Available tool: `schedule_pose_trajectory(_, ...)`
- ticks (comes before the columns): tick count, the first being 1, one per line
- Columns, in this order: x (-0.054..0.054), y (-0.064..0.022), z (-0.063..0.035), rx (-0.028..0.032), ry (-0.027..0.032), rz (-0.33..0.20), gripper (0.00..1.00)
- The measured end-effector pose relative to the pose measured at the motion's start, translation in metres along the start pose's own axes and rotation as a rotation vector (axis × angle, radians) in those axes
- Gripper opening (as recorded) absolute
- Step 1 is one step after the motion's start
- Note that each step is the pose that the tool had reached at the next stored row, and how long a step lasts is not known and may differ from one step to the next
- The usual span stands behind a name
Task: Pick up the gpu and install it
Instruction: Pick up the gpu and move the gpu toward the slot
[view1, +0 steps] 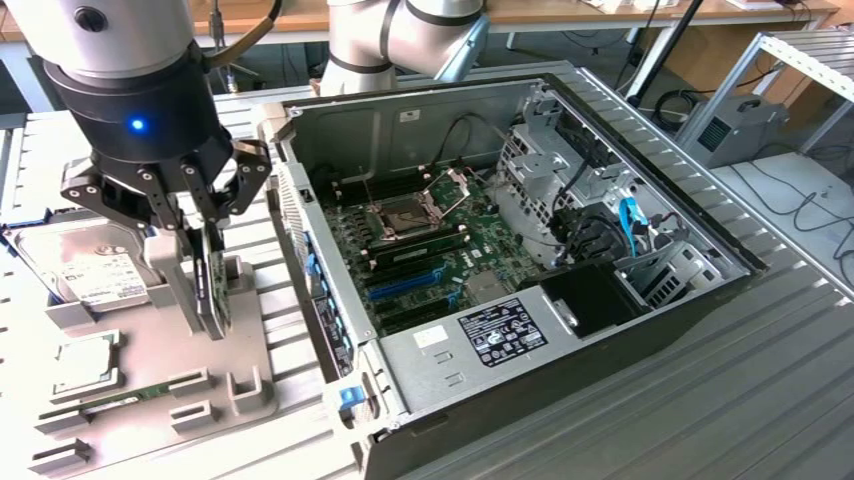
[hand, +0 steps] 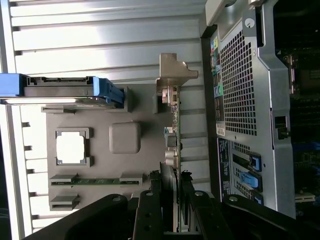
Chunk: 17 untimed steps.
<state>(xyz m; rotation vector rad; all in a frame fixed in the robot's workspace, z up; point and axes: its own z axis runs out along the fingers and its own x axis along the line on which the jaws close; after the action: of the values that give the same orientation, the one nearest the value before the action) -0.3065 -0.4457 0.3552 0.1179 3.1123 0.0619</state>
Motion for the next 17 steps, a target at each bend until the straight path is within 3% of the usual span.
schedule_pose_trajectory(17,-0.0001,0.0004,-0.0038,-0.0001,-0.0001,0.0,0.26)
